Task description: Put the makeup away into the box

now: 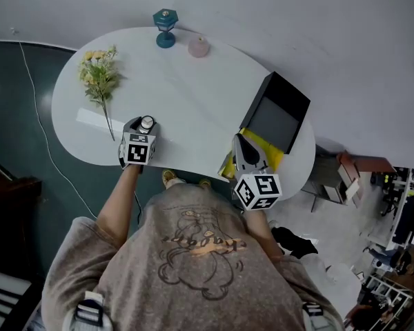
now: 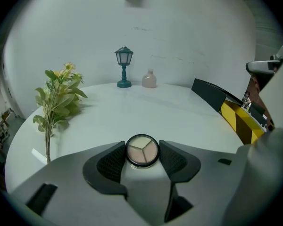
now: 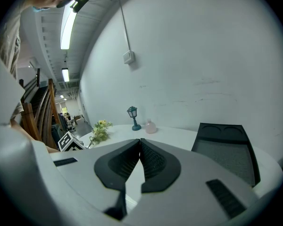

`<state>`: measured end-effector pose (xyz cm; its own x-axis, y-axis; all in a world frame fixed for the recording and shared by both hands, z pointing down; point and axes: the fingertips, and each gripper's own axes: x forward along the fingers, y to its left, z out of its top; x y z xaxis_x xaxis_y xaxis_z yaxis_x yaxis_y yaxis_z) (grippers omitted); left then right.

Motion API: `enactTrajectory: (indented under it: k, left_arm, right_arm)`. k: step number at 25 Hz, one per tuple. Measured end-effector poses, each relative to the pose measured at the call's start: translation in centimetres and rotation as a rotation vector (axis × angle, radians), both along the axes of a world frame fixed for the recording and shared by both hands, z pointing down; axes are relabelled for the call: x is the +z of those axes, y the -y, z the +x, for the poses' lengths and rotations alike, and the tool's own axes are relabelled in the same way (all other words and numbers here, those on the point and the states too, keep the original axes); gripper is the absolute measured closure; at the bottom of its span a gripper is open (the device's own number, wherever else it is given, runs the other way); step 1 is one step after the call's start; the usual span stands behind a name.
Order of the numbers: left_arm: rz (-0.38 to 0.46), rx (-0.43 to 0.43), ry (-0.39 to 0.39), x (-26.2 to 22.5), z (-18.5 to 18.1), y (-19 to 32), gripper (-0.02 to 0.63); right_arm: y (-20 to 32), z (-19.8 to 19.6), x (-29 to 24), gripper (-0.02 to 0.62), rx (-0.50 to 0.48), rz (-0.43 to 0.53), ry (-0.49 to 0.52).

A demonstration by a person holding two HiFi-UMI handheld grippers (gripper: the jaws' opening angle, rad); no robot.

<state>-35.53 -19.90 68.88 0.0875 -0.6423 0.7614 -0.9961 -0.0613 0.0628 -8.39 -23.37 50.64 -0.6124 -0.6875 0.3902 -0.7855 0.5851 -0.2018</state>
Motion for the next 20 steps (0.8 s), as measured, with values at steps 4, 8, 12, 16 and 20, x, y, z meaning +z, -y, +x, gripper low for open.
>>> enactTrajectory:
  k: [4,8,12,16,20]
  left_arm:
    - [-0.002,-0.007,0.006,-0.1,-0.2,0.0,0.367]
    - [0.0,-0.013,0.012,-0.3,-0.2,0.0,0.367]
    - [0.028,-0.024,0.024,-1.0,-0.2,0.1,0.368]
    - [0.055,-0.028,0.023,-2.3,0.4,0.5,0.368]
    - [0.097,-0.024,0.001,-4.2,2.0,1.1,0.368]
  right_arm:
    - [0.0,0.1,-0.1,0.592,0.002,0.002,0.002]
    - [-0.1,0.4,-0.1,0.592,0.004,0.003,0.008]
    - [-0.4,0.7,-0.1,0.592,0.002,0.008,0.013]
    - [-0.6,1.7,-0.3,0.592,0.008,0.01,0.019]
    - [-0.9,3.2,-0.6,0.592,0.02,0.017,0.026]
